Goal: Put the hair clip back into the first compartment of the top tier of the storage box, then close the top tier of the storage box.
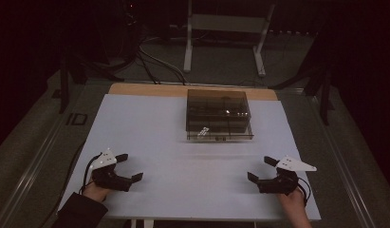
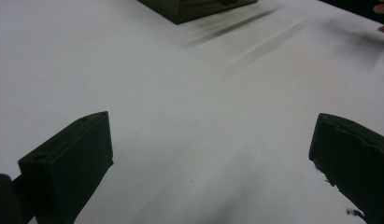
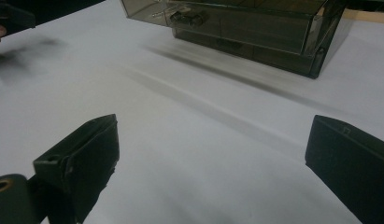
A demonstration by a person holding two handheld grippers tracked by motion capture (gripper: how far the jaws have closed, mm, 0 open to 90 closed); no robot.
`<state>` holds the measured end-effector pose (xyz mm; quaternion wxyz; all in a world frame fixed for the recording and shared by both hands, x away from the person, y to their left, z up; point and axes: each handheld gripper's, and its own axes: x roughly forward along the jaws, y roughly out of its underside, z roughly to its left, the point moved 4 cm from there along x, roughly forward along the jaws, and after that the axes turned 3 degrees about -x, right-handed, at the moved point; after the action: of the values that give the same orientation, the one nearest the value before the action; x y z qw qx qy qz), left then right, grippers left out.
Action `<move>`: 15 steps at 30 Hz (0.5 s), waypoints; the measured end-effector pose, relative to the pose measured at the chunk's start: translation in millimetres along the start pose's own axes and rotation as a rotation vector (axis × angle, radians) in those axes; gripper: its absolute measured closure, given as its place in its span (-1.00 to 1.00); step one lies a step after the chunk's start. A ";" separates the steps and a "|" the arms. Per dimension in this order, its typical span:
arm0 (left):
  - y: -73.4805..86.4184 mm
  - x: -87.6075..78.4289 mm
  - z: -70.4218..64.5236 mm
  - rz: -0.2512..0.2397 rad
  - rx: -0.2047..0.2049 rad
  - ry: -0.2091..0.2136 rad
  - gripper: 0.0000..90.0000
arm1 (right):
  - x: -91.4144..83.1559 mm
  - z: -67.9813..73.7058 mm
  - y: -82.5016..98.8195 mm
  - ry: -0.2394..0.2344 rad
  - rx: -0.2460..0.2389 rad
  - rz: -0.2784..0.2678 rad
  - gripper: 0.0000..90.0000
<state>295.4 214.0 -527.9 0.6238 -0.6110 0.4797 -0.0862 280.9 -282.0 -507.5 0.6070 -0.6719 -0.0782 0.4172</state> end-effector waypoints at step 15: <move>0.0 2.0 -2.0 0.002 0.001 0.020 -0.98 | -2.5 0.8 -4.0 0.012 -0.008 -0.007 -0.94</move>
<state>295.0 211.3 -528.4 0.6194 -0.6095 0.4862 -0.0919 280.5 -281.9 -502.8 0.6063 -0.6764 -0.0784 0.4107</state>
